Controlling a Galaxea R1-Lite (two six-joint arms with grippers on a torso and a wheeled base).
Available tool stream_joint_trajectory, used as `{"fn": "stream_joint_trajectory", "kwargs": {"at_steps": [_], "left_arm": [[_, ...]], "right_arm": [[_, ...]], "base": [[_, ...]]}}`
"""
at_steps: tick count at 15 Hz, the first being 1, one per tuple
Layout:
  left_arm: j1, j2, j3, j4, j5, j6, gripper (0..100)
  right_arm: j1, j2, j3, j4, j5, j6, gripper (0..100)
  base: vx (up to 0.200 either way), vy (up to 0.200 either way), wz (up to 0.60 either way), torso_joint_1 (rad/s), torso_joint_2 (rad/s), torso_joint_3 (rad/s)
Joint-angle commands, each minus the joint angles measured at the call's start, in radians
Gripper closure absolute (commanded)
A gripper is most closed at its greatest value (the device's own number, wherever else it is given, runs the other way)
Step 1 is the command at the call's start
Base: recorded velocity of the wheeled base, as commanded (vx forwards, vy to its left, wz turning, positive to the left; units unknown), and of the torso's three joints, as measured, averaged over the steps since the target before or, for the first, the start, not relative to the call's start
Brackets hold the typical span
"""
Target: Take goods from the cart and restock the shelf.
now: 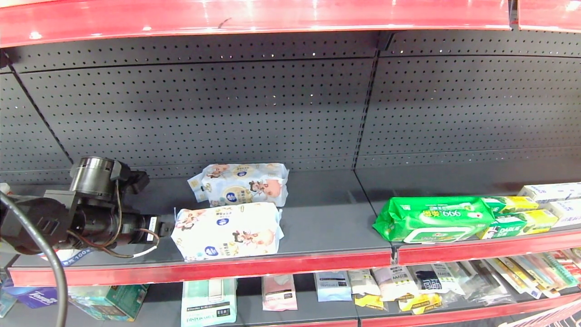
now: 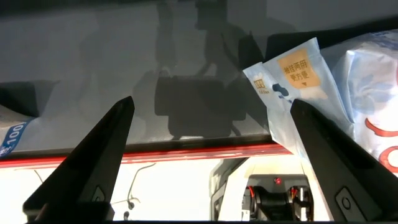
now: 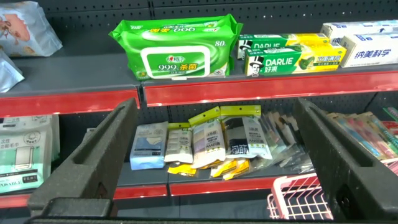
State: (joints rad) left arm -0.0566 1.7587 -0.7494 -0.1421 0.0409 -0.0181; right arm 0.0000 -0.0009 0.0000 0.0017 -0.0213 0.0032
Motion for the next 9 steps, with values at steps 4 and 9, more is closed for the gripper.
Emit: {"fn": "stream_joint_trajectory", "kwargs": {"at_steps": [4, 9], "left_arm": [[0.0, -0.004, 0.002, -0.001, -0.003, 0.0, 0], [-0.014, -0.004, 0.002, -0.001, -0.003, -0.002, 0]], "right_arm": [[0.0, 0.001, 0.0, 0.0, 0.0, 0.0, 0], [0.0, 0.001, 0.0, 0.0, 0.0, 0.0, 0]], "base": [[0.0, 0.0, 0.0, 0.0, 0.0, 0.0], [0.0, 0.0, 0.0, 0.0, 0.0, 0.0]]}}
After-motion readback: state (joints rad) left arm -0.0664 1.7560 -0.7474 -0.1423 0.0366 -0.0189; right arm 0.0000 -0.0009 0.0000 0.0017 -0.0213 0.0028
